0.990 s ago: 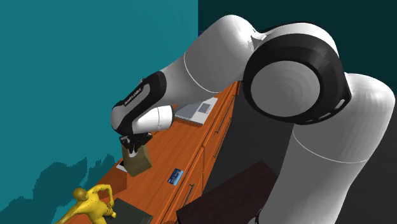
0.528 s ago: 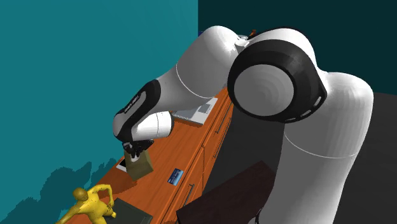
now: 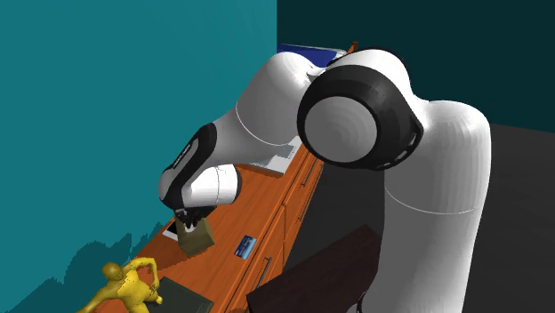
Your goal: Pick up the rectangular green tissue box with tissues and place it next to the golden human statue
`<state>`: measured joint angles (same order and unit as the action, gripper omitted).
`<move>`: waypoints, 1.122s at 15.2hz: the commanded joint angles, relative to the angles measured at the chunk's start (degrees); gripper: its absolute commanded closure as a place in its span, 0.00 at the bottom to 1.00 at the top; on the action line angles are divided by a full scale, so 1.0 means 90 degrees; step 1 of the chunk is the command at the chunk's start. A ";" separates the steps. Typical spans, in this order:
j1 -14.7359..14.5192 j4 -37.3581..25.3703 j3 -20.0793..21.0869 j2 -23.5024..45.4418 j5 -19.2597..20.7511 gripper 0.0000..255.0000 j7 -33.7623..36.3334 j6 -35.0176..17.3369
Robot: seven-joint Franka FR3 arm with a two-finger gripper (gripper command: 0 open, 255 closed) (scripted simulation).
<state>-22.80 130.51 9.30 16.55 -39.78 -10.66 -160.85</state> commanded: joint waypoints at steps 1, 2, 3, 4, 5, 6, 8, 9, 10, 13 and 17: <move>0.0018 -0.0007 0.0005 0.0044 -0.0027 1.00 -0.0035 -0.0029; 0.0018 -0.0007 0.0005 0.0044 -0.0027 1.00 -0.0035 -0.0029; 0.0018 -0.0007 0.0006 0.0044 -0.0027 1.00 -0.0035 -0.0029; 0.0019 -0.0007 0.0006 0.0044 -0.0027 1.00 -0.0035 -0.0029; 0.0019 -0.0007 0.0006 0.0044 -0.0027 1.00 -0.0034 -0.0029; 0.0019 -0.0007 0.0006 0.0044 -0.0027 1.00 -0.0034 -0.0029; 0.0024 -0.0003 0.0011 0.0047 -0.0038 0.00 -0.0048 -0.0036; 0.0025 0.0002 0.0012 0.0042 -0.0039 0.00 -0.0048 -0.0036; 0.0025 0.0002 0.0012 0.0043 -0.0040 0.00 -0.0049 -0.0036; 0.0022 0.0094 -0.0057 -0.0192 0.0066 0.00 0.0048 0.0119; 0.0053 0.0329 -0.0218 -0.0834 0.0355 0.00 0.0286 0.0557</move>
<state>-22.40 132.92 7.52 10.08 -36.88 -8.30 -156.43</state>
